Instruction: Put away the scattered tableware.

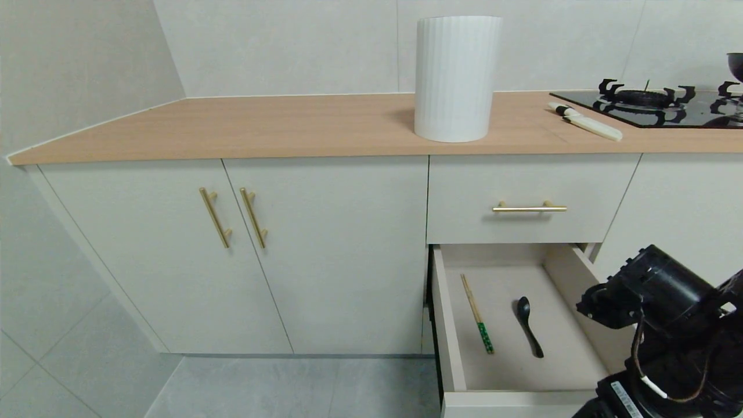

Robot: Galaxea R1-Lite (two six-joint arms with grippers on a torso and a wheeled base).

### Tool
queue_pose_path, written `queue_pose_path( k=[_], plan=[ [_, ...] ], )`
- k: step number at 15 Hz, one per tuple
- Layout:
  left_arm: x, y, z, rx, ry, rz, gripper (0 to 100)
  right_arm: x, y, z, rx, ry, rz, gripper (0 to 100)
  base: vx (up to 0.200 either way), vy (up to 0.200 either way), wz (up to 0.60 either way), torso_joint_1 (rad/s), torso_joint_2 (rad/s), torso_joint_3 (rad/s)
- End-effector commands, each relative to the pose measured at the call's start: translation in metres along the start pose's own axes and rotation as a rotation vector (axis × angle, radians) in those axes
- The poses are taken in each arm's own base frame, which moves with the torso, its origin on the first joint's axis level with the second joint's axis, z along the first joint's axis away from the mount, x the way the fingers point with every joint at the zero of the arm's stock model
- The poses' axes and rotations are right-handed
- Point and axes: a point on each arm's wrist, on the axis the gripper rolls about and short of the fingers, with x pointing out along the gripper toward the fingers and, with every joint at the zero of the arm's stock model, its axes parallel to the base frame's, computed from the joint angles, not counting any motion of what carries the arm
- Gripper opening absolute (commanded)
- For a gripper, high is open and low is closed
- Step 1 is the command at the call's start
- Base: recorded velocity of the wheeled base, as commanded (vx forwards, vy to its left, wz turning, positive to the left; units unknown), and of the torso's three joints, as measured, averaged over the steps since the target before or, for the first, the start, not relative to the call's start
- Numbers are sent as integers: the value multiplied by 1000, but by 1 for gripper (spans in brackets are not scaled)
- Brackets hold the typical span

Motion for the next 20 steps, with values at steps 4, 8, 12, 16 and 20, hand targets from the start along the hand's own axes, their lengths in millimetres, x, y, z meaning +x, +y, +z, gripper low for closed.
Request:
queue_pose_path(
  k=[4, 8, 12, 16, 20],
  plan=[
    [0, 0, 0, 0, 0, 1, 100, 25, 20, -1, -83, 164, -1, 100, 0, 0, 0, 0, 0, 0],
    [0, 0, 1, 0, -1, 1, 100, 51, 23, 11, -42, 240, -45, 100, 0, 0, 0, 0, 0, 0],
    [0, 0, 0, 0, 0, 1, 100, 62, 20, 24, 47, 246, -74, 100, 0, 0, 0, 0, 0, 0],
    [0, 0, 0, 0, 0, 1, 100, 67, 14, 33, 98, 187, -107, 100, 0, 0, 0, 0, 0, 0],
    [0, 0, 0, 0, 0, 1, 100, 77, 9, 44, 153, 95, -143, 100, 0, 0, 0, 0, 0, 0]
  ],
)
